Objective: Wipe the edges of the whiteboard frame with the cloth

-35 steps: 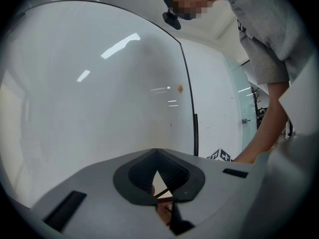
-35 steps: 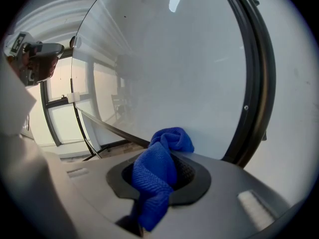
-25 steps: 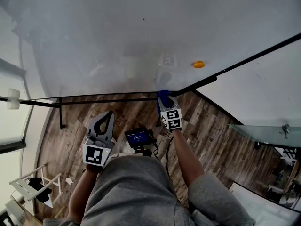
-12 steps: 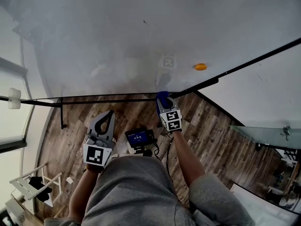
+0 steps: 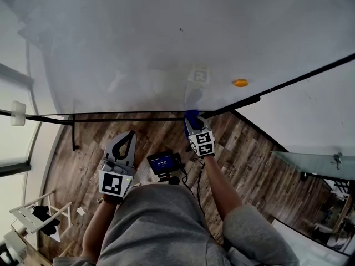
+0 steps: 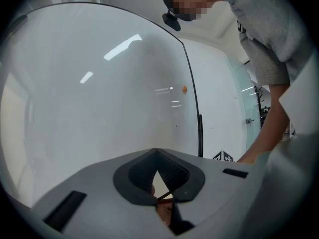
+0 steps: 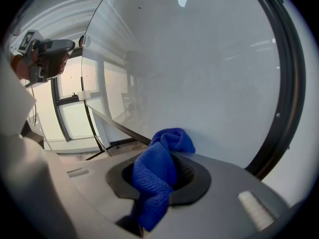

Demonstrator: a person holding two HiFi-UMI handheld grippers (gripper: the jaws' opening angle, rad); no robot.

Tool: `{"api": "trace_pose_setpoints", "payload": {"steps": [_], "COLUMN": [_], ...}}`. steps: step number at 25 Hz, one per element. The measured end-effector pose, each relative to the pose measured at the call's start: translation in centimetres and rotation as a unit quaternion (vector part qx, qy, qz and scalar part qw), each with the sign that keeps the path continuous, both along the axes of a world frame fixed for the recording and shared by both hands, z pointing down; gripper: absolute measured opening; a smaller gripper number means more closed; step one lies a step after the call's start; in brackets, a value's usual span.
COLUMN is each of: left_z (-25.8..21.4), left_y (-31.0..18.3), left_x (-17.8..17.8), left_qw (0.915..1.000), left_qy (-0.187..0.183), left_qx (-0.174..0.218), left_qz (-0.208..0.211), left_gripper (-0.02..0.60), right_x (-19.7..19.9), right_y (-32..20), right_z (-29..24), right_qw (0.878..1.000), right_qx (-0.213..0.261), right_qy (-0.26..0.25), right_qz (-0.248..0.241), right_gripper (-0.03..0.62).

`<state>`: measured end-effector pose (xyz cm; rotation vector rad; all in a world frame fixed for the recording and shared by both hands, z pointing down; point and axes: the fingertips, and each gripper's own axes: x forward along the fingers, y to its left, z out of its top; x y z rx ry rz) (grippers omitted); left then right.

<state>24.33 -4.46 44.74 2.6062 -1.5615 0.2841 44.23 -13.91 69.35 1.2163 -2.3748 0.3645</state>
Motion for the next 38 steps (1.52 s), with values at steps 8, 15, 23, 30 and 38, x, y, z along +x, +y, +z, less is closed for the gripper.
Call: {"api": "trace_pose_setpoints", "payload": {"steps": [8, 15, 23, 30, 38], "left_z": [-0.1, -0.7, -0.5, -0.4, -0.6], "left_y": [0.2, 0.3, 0.5, 0.5, 0.5], "left_x": [-1.2, -2.7, -3.8, -5.2, -5.9], "left_qw": [1.0, 0.9999, 0.9999, 0.9997, 0.9994], "left_qy": [0.0, -0.004, -0.006, -0.003, -0.004], "left_qx": [-0.001, 0.004, 0.0, -0.001, 0.0], "left_qz": [-0.004, -0.008, -0.012, -0.023, -0.034], "left_gripper": [0.008, 0.008, 0.008, 0.008, 0.008], "right_x": [-2.0, -3.5, -5.0, -6.3, -7.0], "right_y": [0.0, 0.2, 0.3, 0.4, 0.4], "right_z": [0.4, 0.4, 0.5, 0.7, 0.7], "right_qw": [1.0, 1.0, 0.999, 0.999, 0.999], "right_qx": [-0.005, -0.008, -0.012, -0.015, -0.019], "right_qy": [0.003, 0.007, 0.006, 0.006, 0.004], "right_qz": [-0.016, -0.024, -0.031, -0.042, -0.046], "right_gripper": [0.094, 0.094, 0.094, 0.094, 0.094]}}
